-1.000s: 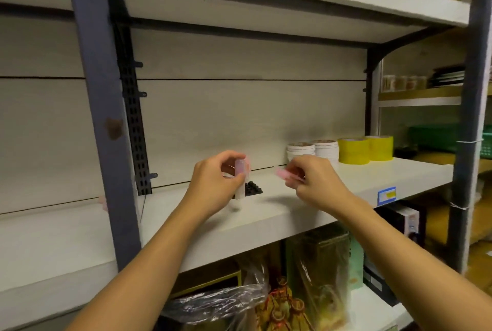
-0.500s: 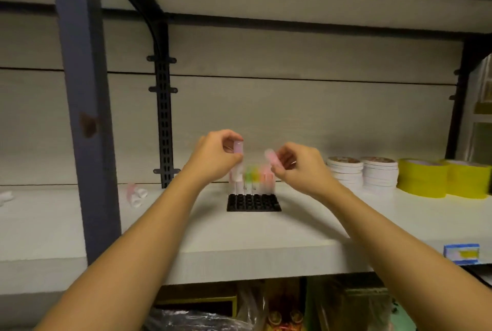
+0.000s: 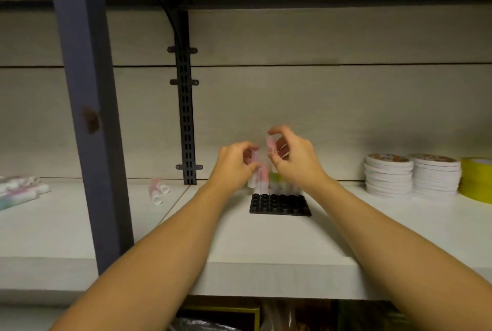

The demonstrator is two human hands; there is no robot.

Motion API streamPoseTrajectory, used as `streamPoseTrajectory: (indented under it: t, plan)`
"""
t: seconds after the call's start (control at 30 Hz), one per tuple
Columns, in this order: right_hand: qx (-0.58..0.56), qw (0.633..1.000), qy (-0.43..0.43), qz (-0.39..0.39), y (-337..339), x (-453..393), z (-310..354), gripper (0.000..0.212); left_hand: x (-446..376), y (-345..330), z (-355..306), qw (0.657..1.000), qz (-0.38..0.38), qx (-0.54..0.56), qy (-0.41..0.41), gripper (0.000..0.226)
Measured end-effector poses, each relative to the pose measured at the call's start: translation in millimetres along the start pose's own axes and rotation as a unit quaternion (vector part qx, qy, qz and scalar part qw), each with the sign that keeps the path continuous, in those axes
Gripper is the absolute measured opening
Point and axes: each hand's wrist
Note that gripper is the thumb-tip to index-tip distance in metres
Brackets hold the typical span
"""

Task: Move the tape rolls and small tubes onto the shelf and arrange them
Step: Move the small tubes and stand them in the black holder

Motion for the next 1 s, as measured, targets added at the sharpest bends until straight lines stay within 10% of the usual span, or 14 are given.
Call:
streamPoseTrajectory:
  t: [1.0]
  plan:
    - [0.033, 0.999, -0.007, 0.01, 1, 4, -26, 0.039, -4, -29, 5, 0.998, 0.038, -0.048, 0.024, 0.037]
Point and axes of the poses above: each hand's wrist, its own x-axis away from the middle knuckle, its own y-axis out of the back of the hand, z = x × y, and after that the axes turned 9 degrees about -y, right-handed
